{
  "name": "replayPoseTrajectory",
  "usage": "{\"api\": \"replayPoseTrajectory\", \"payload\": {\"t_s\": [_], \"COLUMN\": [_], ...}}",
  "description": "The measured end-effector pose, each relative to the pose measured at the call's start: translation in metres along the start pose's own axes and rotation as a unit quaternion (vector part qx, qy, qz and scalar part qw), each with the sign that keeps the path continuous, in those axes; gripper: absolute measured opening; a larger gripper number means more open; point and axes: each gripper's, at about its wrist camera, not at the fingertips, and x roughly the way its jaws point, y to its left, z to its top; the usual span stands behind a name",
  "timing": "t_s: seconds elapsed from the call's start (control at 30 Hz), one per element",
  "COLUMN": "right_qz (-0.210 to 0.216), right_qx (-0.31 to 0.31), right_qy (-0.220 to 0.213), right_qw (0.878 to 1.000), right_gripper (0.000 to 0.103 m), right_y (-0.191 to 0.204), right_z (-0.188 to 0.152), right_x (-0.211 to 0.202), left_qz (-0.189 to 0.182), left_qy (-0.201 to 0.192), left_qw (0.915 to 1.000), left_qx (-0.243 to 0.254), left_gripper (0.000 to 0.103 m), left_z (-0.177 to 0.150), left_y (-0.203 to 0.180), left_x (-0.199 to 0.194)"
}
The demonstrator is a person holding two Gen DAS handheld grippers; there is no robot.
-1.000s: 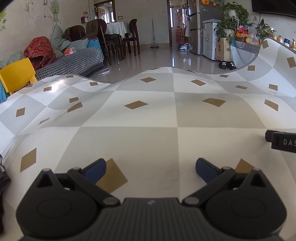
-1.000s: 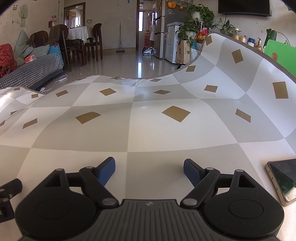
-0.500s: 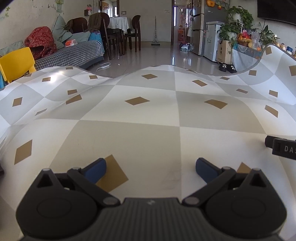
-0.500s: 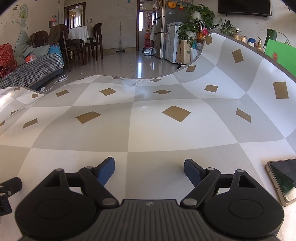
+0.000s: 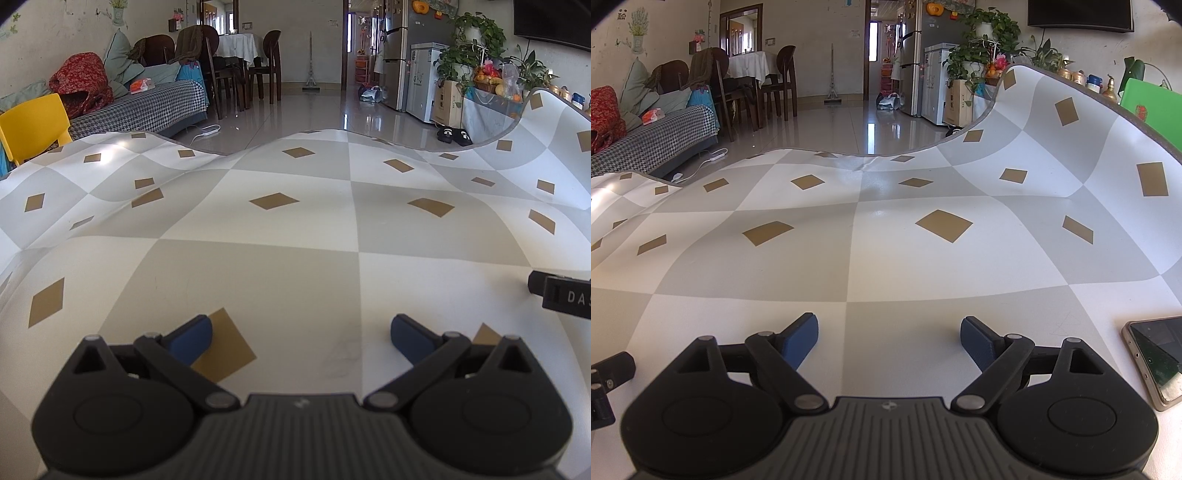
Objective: Fold clothes
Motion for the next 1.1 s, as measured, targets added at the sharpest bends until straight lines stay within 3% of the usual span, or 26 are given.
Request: {"api": "replayPoseTrajectory", "payload": {"t_s": [1.1], "right_qz": [0.0], "right_qx": [0.0], "right_qy": [0.0], "right_qw": [1.0], "right_gripper": [0.085], "right_y": [0.0], "right_z": [0.0], "right_x": [0.0], "left_qz": [-0.008], "left_qy": [0.004], "left_qw": [1.0], "left_qx": [0.004], "left_gripper": [0.103], "left_z": [-0.009], "left_y": [0.002], "left_x": [-0.013]}}
